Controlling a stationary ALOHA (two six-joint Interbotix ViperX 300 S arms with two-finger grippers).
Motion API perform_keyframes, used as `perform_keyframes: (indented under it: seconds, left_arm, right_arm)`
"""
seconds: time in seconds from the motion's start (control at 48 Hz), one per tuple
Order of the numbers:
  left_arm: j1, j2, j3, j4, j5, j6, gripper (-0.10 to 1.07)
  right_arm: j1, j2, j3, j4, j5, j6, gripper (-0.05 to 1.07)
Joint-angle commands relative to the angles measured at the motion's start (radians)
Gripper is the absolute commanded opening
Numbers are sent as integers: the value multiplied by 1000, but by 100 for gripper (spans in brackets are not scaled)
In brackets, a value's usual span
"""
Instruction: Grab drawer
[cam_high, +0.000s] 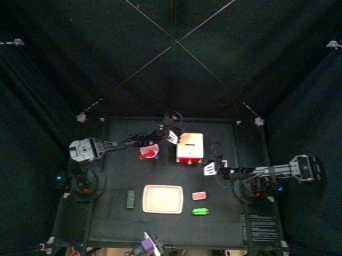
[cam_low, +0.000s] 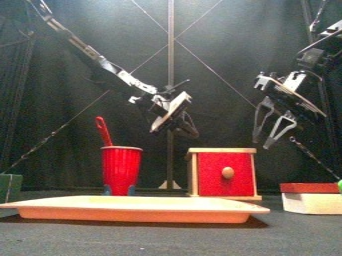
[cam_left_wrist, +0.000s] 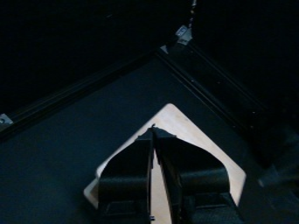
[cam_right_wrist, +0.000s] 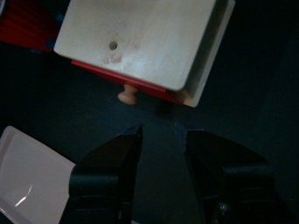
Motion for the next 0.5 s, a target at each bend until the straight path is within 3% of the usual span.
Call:
perform_keyframes:
  seconds: [0.0,0.25,0.479]
  left_arm:
    - [20,18,-87,0,67,2,48]
    - [54,103,-212,-2,202,0,48]
    - [67,137,-238,0,239,2,48]
  right_arm:
    - [20,40,-49,-8,-3,5,76]
    - [25,149,-110,-21,2,5,76]
    - [20,201,-137,-20,-5,0,76]
